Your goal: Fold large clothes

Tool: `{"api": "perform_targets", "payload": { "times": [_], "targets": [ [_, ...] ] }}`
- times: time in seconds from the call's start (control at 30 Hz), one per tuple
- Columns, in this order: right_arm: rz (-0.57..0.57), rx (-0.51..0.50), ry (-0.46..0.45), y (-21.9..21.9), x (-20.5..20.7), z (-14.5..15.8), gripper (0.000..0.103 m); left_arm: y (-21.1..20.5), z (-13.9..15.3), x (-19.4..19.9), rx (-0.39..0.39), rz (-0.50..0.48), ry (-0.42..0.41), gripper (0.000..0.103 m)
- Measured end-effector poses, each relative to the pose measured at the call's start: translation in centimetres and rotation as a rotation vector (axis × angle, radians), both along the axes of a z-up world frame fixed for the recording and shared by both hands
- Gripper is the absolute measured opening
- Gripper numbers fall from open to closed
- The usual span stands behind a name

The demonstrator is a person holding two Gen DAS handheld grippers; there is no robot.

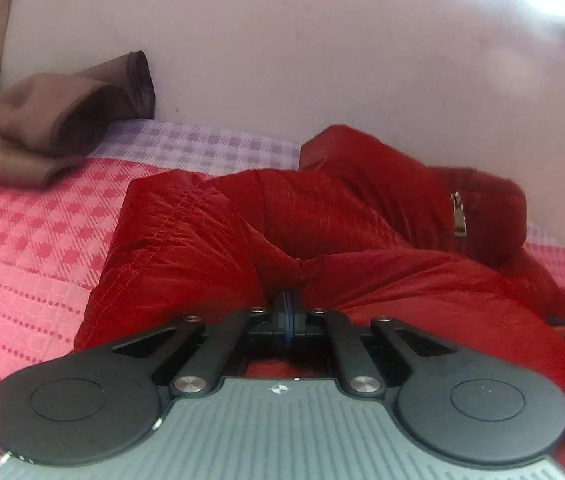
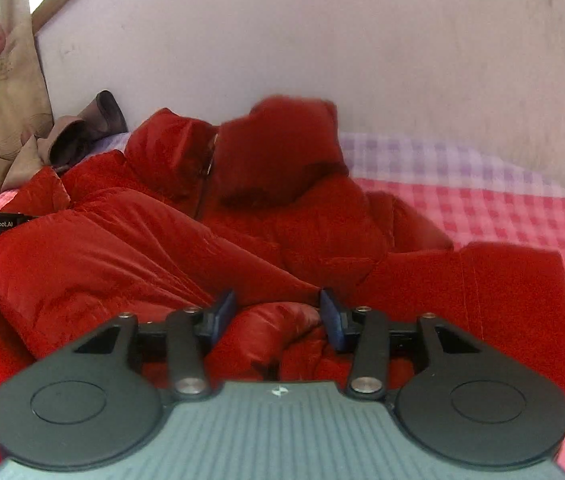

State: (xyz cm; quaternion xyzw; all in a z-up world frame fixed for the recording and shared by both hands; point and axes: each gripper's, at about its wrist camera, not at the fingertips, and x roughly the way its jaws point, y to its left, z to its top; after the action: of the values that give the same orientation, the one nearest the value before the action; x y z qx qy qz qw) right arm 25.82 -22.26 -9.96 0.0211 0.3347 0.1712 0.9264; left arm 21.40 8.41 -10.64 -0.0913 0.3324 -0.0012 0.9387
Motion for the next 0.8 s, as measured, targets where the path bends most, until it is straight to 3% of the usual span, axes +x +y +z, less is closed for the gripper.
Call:
{"api": "perform_targets", "payload": {
  "times": [0.17,0.27,0.33,0.47,0.53,0.6,0.8],
  "targets": [
    [-0.002,-0.004,-0.014,0.1,0.2,-0.6,0.048,-0.8,-0.8,0.7,0.064,-0.014,-0.007,0.011],
    [-0.023,0.003,-0.048,-0.6,-1.0,0.9,0.050,-1.3,1.2,-1.0,0.116,-0.018,-0.050,0.012],
    [-0.046,0.023,-0.127,-1.4,-3.2,2.7,0.050,-1.5,3.0,-3.1,0.119,-0.021,-0.115,0.016],
    [0.010,0.029,-0.173,-1.1,-6.3,4.9,0.050,-4.2,4.6,-5.9,0.131,-0.121,-0.157,0.016],
    [0.046,-0.007,-0.146,0.1,-6.6,4.4,0.050,-6.1,4.2,-6.2,0.153,-0.171,-0.136,0.016],
    [0.046,-0.072,-0.112,1.1,-6.4,3.1,0.050,-7.1,2.8,-5.6,0.175,-0.194,-0.062,0.016],
    [0.025,-0.016,-0.005,0.4,-4.9,0.5,0.052,-5.5,0.8,-4.2,0.086,-0.171,0.008,0.018]
  ]
}}
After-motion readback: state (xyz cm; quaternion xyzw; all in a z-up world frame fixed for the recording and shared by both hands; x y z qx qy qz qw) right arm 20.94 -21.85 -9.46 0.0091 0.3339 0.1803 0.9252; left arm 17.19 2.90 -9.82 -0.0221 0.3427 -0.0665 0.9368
